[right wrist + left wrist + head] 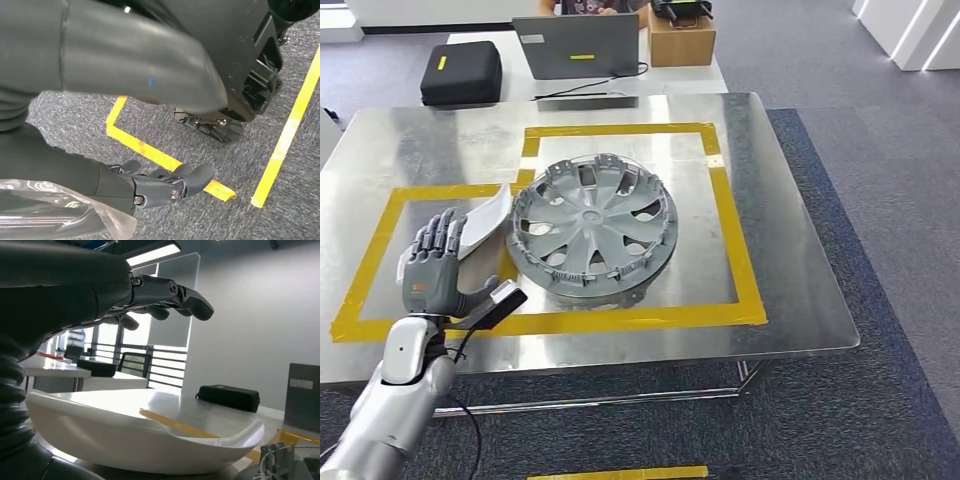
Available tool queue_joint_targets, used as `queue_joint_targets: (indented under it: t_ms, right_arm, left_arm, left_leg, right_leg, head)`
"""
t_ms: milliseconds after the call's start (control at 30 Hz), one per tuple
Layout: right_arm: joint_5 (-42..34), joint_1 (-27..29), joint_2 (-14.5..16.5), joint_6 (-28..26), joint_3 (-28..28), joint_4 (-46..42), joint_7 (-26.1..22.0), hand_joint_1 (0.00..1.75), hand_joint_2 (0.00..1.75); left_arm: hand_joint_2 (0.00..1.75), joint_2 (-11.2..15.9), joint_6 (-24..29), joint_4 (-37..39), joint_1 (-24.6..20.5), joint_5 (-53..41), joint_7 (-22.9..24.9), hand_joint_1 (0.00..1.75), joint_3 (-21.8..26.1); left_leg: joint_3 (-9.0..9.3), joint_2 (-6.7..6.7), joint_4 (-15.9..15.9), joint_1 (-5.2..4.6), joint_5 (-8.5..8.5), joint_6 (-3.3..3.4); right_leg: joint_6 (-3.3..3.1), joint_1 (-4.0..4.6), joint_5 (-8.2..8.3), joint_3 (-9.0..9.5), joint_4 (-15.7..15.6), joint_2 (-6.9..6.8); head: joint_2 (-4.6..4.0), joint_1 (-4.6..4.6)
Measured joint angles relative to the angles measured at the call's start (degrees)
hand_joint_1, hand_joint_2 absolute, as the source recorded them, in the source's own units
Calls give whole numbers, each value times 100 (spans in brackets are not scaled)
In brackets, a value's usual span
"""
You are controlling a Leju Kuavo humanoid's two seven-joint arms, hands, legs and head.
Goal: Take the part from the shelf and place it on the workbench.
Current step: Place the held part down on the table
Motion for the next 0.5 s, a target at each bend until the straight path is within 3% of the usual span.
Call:
queue_joint_targets:
  t_ms: [200, 333, 500]
  right_arm:
    - [-258, 156, 0, -118, -52, 2, -139, 0, 0]
    - [-286, 180, 0, -132, -65, 2, -147, 0, 0]
    - [-518, 305, 1, -230, -218, 2, -230, 0, 0]
  left_arm:
    - [0, -304, 343, -1749, 1296, 2033, -1313, 0, 169]
    - [0, -355, 391, -2010, 1495, 2252, -1495, 0, 188]
    - [0, -896, 200, -4239, 3299, 4254, -3161, 0, 399]
  left_leg:
    - [1, 9, 0, -1, -17, 2]
    - [1, 9, 0, -1, -20, 4]
    - [11, 4, 6, -25, -49, 40]
  right_leg:
    - [6, -2, -11, -1, -2, 13]
    - [6, -2, -14, -1, -2, 13]
    - [27, -23, -32, 15, -10, -4]
  head:
    - [0, 0]
    - [0, -1]
    - [0, -2]
